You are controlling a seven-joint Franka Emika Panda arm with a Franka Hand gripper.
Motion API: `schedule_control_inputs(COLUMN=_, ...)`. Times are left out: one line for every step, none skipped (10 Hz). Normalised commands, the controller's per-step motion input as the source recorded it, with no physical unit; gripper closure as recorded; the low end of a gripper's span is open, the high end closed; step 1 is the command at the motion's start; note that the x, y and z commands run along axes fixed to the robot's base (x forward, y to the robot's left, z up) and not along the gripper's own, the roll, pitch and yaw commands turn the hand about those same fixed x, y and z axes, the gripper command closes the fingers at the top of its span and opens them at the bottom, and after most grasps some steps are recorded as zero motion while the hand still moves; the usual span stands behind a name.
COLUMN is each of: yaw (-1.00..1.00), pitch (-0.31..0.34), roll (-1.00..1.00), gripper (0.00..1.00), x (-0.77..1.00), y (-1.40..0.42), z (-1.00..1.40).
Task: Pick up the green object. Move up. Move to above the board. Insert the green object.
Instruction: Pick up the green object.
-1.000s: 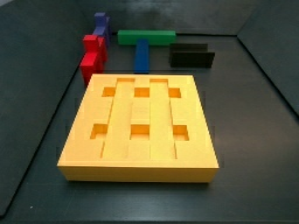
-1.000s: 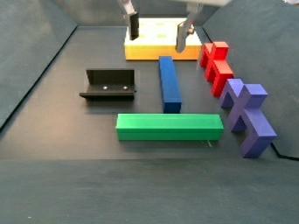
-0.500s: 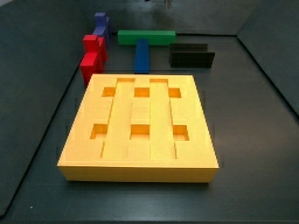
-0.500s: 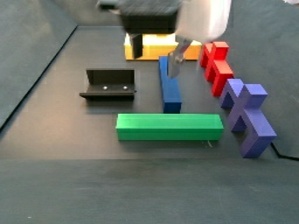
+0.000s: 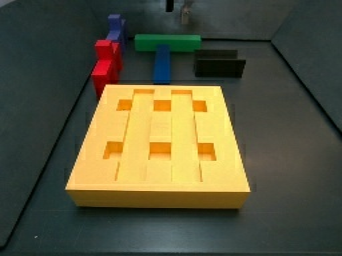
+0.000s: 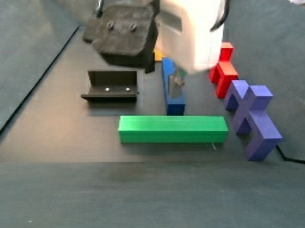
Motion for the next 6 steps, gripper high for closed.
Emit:
schedule_control_inputs(yaw=-0.43, pitch=-0.053, roll=-0.3, gripper=0.0, x=-0.02, y=0.33, z=-0.28)
schedule_control_inputs(yaw=-0.33, pitch=-0.011, roll=-0.29, gripper=0.0, x=-0.01, y=0.44, z=-0.17)
schedule_control_inputs(yaw=-0.34, pitch=0.0, roll=-0.25, gripper=0.0, x=0.0, y=0.43, z=-0.14)
schedule_control_inputs(yaw=-0.38, pitch=-0.011, roll=-0.23, gripper=0.0, x=-0.07, y=0.37, z=-0.13)
schedule_control_inputs(yaw=-0.1, pitch=0.0, roll=-0.01, gripper=0.0, x=0.0, y=0.0, z=-0.09)
schedule_control_inputs(yaw=-0.02, pitch=0.0, roll=0.0, gripper=0.0, x=0.0, y=0.0, z=-0.02)
